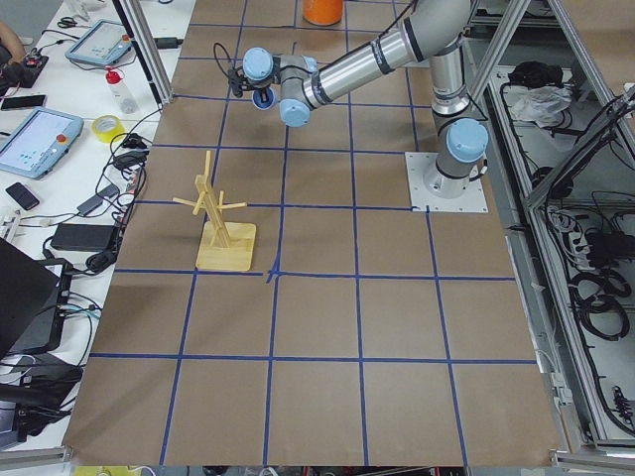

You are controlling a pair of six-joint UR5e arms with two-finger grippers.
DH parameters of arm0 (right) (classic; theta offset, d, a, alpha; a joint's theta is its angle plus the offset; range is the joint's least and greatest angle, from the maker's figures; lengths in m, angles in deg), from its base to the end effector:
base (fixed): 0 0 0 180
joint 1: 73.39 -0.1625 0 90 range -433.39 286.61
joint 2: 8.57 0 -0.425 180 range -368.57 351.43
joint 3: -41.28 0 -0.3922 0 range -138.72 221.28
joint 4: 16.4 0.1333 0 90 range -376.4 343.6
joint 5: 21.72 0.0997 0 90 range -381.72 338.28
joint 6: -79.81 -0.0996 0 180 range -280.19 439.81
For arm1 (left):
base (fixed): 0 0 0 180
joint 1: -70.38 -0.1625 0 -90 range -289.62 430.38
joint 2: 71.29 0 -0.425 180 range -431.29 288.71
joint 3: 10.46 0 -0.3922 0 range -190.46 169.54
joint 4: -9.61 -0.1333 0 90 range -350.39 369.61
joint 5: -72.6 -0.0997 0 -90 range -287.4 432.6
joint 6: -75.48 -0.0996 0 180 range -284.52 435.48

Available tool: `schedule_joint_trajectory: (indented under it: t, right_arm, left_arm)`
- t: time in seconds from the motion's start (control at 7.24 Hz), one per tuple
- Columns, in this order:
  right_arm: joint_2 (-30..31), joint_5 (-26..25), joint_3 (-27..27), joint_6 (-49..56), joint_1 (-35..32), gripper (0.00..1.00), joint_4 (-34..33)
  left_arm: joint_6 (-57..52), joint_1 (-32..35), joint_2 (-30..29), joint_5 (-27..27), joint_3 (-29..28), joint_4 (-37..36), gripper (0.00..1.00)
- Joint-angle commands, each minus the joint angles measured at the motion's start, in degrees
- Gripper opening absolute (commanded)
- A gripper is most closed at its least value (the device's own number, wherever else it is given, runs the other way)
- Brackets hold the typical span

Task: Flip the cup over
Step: 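Lift and turn the white cup upright with the left gripper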

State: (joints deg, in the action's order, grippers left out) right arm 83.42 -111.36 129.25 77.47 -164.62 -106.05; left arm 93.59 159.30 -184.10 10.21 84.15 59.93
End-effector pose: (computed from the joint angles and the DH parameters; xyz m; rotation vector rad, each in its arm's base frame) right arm 0.1442 -0.4794 0.5217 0.0300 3.1316 -0.1000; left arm -0.1676 -0.6323 0.3086 0.3698 -2.6037 0.1836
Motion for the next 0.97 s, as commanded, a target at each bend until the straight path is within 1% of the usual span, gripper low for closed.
schedule_joint_trajectory:
  t: [0.0,0.14,0.28,0.55,0.83]
  right_arm:
    - [0.03,0.0,0.09,-0.21,0.0,1.0,0.09]
    - [0.12,-0.09,0.0,-0.12,0.0,1.0,0.09]
    - [0.12,-0.09,0.09,-0.04,0.0,1.0,0.09]
    - [0.12,-0.09,0.09,-0.03,0.0,1.0,0.35]
    - [0.12,0.0,0.61,-0.12,0.0,1.0,0.26]
  left_arm:
    - [-8.18,1.6,0.39,-19.9,-4.34,0.39,0.0]
    - [-15.05,0.82,-0.39,-23.97,-4.61,0.56,0.0]
    - [-15.98,-0.32,-1.44,-26.8,-4.09,0.56,0.0]
    - [-19.93,-4.18,-2.85,-27.09,-4.44,0.65,0.0]
    - [-19.87,-5.43,-4.96,-27.09,-4.53,-0.05,0.0]
